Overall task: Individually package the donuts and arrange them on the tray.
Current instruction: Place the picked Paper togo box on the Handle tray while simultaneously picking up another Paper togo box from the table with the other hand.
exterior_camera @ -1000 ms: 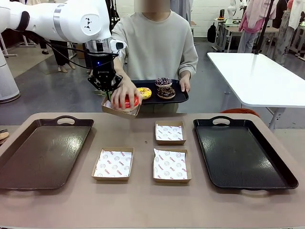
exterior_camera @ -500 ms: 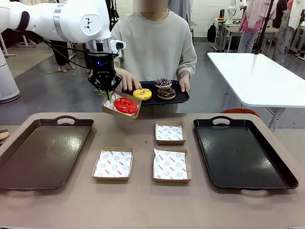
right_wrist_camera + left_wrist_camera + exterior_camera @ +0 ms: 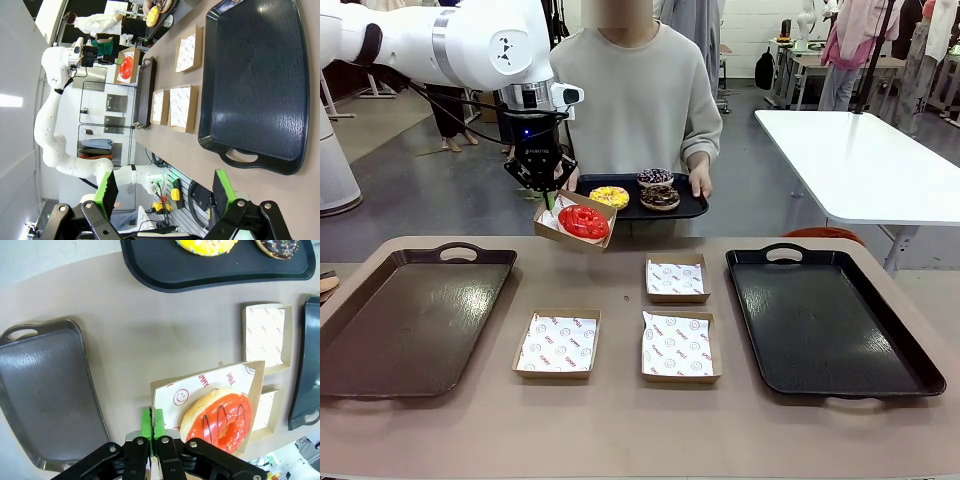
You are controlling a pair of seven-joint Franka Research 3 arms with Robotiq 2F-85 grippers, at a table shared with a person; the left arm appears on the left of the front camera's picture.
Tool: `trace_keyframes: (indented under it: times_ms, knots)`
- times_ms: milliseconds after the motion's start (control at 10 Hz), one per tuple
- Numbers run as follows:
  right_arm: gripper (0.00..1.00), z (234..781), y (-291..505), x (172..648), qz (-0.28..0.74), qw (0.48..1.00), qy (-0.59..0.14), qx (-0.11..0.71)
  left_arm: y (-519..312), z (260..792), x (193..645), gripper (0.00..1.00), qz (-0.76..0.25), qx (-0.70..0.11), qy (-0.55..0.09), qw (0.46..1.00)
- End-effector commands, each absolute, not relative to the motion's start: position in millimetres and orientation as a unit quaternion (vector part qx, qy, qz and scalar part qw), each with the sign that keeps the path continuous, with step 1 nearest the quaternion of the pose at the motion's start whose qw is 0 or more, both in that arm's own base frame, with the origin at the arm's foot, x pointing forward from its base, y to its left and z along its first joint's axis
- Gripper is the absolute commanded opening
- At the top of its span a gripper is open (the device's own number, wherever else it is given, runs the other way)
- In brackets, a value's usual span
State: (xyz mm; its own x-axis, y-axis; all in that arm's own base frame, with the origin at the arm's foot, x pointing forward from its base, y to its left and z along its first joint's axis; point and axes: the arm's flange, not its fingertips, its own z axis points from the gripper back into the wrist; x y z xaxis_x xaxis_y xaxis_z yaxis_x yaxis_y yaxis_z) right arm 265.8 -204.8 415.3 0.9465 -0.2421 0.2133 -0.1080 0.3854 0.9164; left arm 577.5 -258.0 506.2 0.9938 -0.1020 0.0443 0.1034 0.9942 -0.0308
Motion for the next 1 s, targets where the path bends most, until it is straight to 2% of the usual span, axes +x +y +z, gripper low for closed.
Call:
trace_keyframes:
  times_ms: [0,200,300,600,900]
  knots:
    - [1.0,415.3,-204.8,265.8,-0.041,0.817,-0.158,0.553,-249.9,504.6,578.3,0.01,-0.066,-0.025,-0.023,0.997]
    - [1.0,446.5,-166.1,316.5,-0.036,0.851,-0.136,0.506,-227.0,512.8,555.6,0.01,-0.1,-0.039,-0.028,0.994]
    - [1.0,469.8,-140.8,344.2,-0.021,0.868,-0.11,0.484,-205.8,519.1,543.7,0.01,-0.095,-0.047,-0.034,0.994]
    - [1.0,524.1,-58.2,428.2,-0.025,0.916,-0.102,0.387,-144.4,529.8,514.8,0.01,-0.083,-0.063,-0.044,0.994]
    - [1.0,531.8,38.8,475.7,-0.009,0.956,-0.09,0.278,-98.0,522.1,484.5,0.01,-0.061,-0.066,-0.056,0.994]
